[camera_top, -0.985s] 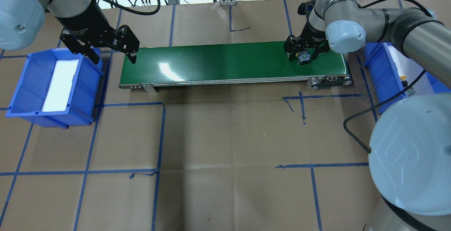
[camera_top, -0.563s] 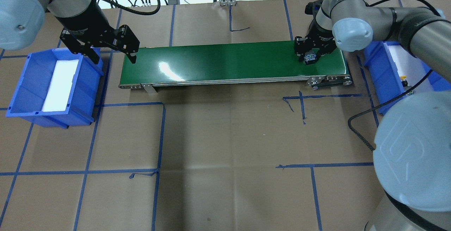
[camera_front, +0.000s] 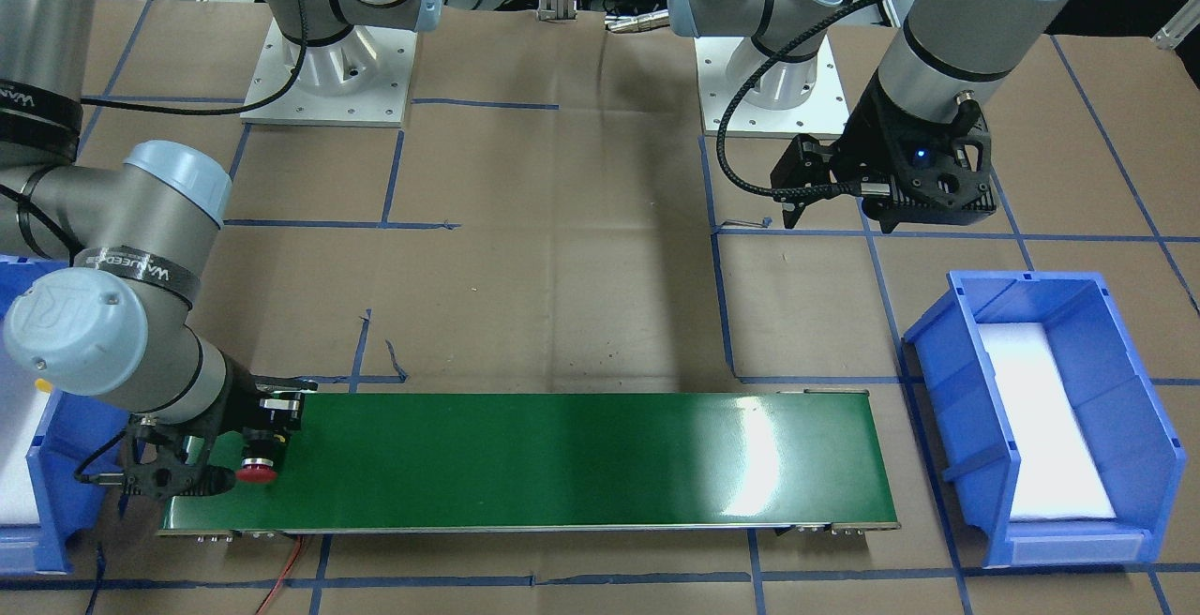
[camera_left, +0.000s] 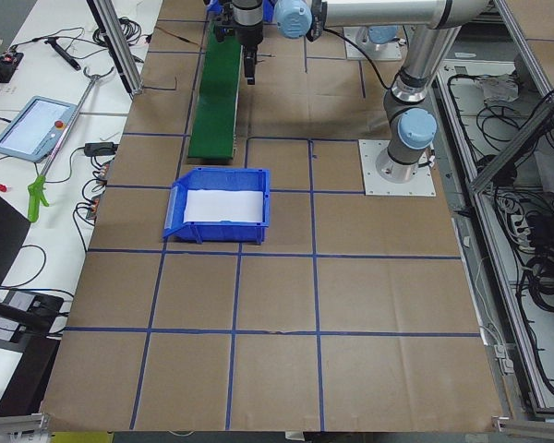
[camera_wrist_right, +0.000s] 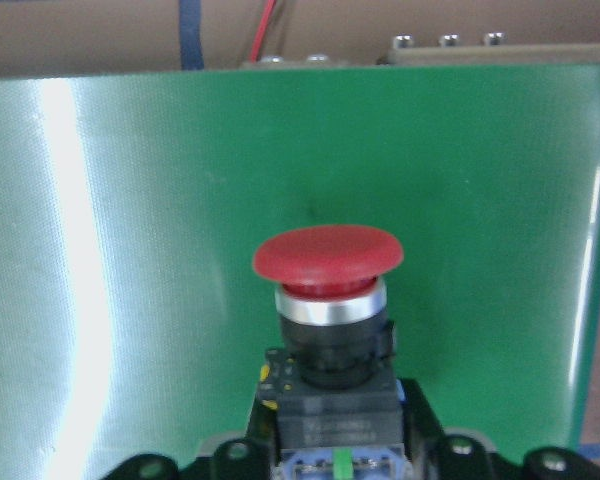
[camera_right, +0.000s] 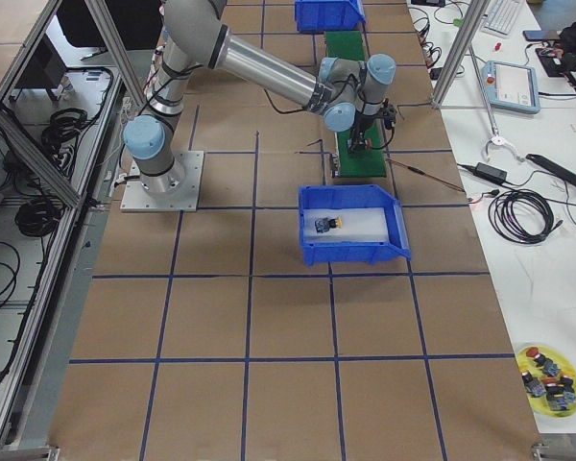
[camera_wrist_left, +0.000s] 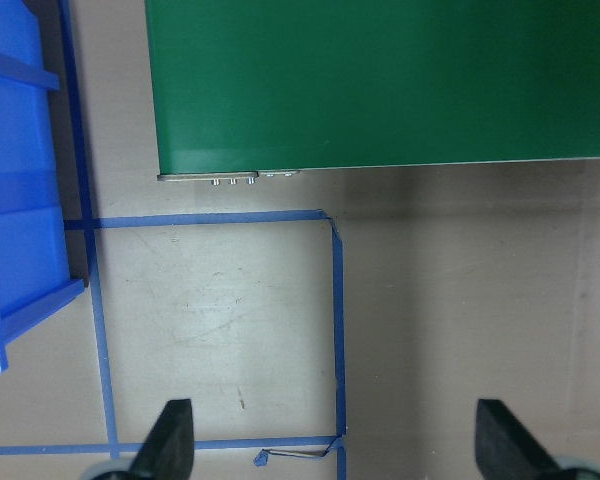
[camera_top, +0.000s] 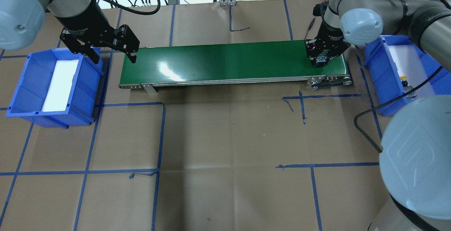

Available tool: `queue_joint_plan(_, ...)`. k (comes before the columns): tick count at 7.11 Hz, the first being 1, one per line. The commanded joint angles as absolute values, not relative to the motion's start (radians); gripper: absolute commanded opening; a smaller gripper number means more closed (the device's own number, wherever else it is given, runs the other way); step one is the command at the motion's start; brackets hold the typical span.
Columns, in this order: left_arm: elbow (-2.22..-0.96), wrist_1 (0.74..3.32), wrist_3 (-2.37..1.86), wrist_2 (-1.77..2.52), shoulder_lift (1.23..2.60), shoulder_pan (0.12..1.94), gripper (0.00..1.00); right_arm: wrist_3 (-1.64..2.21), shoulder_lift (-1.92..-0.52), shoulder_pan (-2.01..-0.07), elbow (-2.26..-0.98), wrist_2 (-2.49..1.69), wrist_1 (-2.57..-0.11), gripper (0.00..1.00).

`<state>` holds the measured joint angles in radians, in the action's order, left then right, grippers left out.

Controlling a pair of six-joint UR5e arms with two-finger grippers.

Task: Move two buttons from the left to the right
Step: 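Carry the red button into the blue bin and lower it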

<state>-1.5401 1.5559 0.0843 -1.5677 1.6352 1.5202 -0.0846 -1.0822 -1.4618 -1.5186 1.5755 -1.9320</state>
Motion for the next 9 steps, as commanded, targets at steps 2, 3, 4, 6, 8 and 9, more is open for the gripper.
queue_joint_plan(2,-1.539,1.555,0.083,-1.568,1.635,1.52,1.0,-0.154,-1.143,-1.353,-1.468,1.586,-1.922,0.04)
queue_joint_plan(3,-1.539,1.555,0.083,-1.568,1.635,1.52,1.0,-0.214,-1.155,-1.315,-1.406,1.585,-1.861,0.04)
queue_joint_plan(4,-1.539,1.555,0.083,-1.568,1.635,1.52,1.0,-0.301,-1.154,-1.28,-1.355,1.585,-1.818,0.04)
queue_joint_plan(6,-1.539,1.555,0.081,-1.568,1.637,1.52,1.0,-0.479,-1.132,-1.147,-1.354,1.585,-1.824,0.04)
queue_joint_plan(8,-1.539,1.555,0.081,-1.568,1.635,1.52,1.0,-0.544,-1.095,-1.077,-1.353,1.58,-1.832,0.04)
queue_joint_plan(9,-1.539,1.555,0.081,-1.568,1.635,1.52,1.0,-0.558,-1.071,-1.06,-1.356,1.583,-1.833,0.04)
